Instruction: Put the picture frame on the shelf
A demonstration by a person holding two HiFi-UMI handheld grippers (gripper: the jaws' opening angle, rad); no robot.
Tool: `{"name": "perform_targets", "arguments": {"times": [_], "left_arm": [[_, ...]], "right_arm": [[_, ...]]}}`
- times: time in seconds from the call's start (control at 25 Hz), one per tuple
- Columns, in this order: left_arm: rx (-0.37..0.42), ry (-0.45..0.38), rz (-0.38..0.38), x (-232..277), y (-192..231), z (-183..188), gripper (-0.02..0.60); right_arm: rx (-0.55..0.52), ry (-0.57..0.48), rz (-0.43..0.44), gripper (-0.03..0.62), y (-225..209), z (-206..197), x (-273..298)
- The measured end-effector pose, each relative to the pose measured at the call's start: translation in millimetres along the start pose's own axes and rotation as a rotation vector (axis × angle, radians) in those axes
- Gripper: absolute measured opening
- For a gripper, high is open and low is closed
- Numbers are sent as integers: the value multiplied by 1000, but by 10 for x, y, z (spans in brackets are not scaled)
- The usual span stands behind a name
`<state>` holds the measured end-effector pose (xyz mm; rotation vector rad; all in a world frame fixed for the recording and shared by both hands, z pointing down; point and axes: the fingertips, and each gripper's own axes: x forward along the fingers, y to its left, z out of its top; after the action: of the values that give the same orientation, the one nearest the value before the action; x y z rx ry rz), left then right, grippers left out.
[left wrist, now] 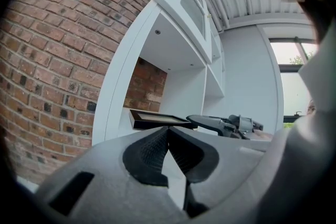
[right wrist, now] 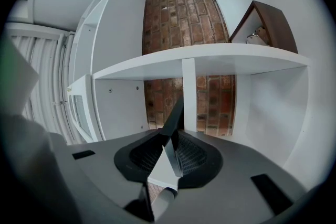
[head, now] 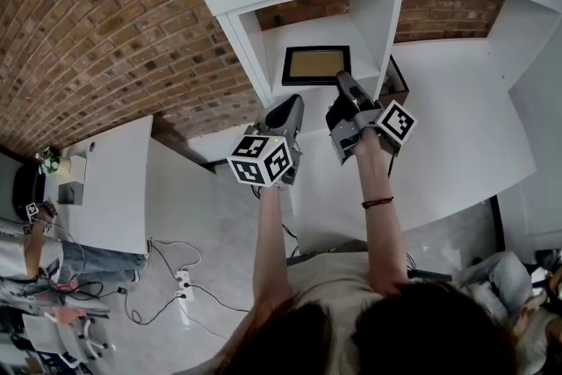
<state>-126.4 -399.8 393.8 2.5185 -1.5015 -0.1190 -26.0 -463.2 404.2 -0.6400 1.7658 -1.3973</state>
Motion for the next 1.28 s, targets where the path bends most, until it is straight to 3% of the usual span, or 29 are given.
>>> {"name": "perform_targets", "arguments": {"times": [1.28], "left_arm": [[5,7,2,14,-2,-32,11]], "right_arm": [[19,-13,-18,74,-27,3,-25]]}}
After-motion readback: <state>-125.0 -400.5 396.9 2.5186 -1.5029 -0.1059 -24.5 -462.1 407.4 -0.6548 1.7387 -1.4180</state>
